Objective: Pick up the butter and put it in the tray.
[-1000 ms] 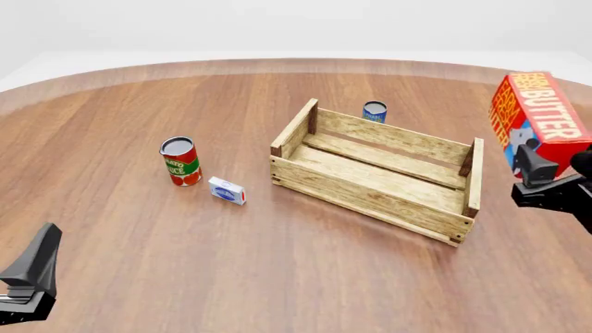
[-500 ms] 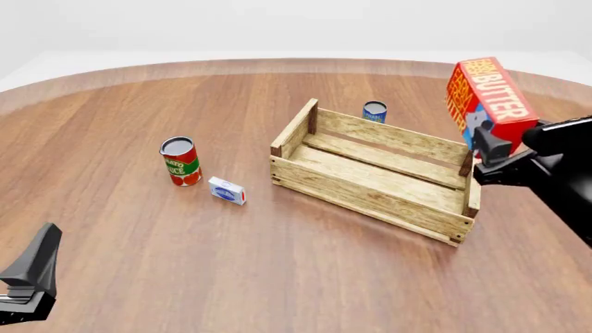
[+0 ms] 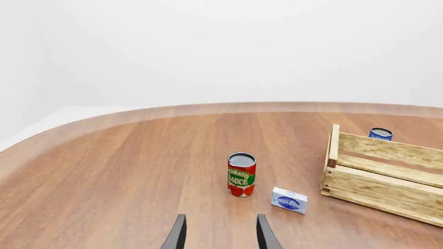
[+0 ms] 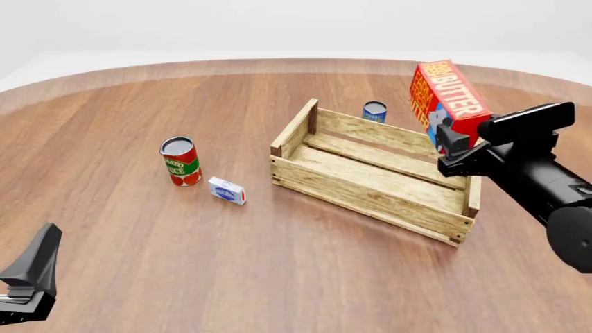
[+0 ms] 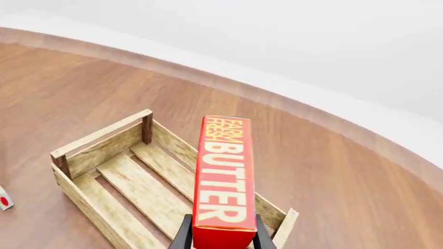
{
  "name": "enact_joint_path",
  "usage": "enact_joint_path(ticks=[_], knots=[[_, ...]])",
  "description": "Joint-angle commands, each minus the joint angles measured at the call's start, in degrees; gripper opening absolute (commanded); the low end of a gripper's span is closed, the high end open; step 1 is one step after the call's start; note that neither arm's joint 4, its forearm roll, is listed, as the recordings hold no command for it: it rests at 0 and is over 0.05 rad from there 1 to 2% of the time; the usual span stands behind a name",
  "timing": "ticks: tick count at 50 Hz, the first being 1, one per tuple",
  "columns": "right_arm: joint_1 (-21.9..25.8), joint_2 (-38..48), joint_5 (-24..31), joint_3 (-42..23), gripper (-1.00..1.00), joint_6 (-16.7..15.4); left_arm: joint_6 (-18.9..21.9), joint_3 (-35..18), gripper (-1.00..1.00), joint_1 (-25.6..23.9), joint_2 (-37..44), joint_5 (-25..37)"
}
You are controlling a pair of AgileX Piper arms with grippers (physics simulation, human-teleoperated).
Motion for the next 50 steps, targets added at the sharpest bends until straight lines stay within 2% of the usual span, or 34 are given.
enact_joint_path(ticks=[1, 25, 50], knots=[[1.39, 3.61, -2.18, -2.46, -1.0, 1.27, 0.0, 0.0, 1.0, 0.0, 0.0, 0.0], [3.87, 12.23, -5.34, -5.56, -1.0, 1.64, 0.0, 0.0, 1.0, 0.0, 0.0, 0.0], [3.87, 18.02, -7.16, -7.71, -1.0, 1.79, 0.0, 0.0, 1.0, 0.0, 0.0, 0.0]])
